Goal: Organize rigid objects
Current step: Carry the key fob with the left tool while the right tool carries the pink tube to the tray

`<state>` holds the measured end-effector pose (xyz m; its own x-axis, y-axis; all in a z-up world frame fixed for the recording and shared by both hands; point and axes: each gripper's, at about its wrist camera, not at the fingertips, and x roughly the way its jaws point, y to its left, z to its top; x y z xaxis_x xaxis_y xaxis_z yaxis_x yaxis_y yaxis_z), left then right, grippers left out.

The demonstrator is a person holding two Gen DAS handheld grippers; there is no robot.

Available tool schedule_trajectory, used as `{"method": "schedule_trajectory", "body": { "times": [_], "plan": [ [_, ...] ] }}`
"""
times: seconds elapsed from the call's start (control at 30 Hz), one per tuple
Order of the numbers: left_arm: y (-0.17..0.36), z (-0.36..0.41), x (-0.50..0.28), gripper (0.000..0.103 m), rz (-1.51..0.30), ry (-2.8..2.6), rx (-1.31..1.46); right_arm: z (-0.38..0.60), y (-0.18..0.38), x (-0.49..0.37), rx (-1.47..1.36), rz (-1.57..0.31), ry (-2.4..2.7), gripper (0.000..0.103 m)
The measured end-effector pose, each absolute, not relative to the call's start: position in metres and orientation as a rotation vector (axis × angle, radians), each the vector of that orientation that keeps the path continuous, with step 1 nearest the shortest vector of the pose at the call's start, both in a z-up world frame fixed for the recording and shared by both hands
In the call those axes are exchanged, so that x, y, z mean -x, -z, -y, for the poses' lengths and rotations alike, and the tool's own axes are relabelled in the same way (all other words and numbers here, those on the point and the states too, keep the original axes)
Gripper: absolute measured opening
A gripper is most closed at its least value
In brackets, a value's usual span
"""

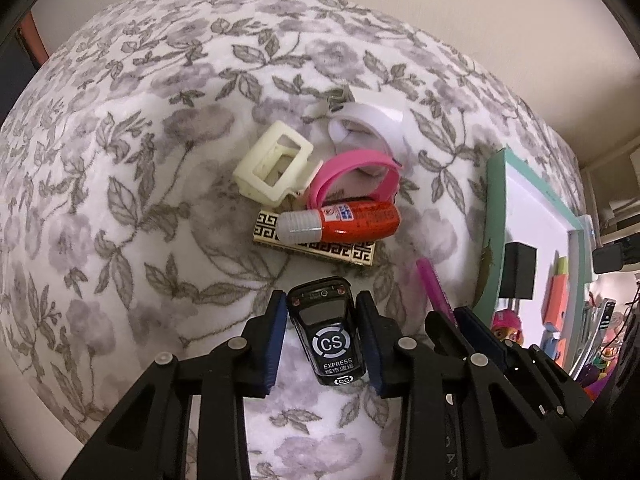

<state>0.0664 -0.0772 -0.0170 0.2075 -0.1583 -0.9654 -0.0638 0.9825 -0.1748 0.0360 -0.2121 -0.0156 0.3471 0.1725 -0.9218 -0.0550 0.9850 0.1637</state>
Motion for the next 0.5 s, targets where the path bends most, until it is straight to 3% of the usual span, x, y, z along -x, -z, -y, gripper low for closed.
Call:
{"method": "schedule_trajectory", "body": {
  "times": [0.5],
  "plan": [
    [-0.036,0.076,-0.059,0.037,-1.177,0.126,0.234,0.242,-0.021,-0.034,-0.201,-1.117,-0.137,0.017]
  ]
}}
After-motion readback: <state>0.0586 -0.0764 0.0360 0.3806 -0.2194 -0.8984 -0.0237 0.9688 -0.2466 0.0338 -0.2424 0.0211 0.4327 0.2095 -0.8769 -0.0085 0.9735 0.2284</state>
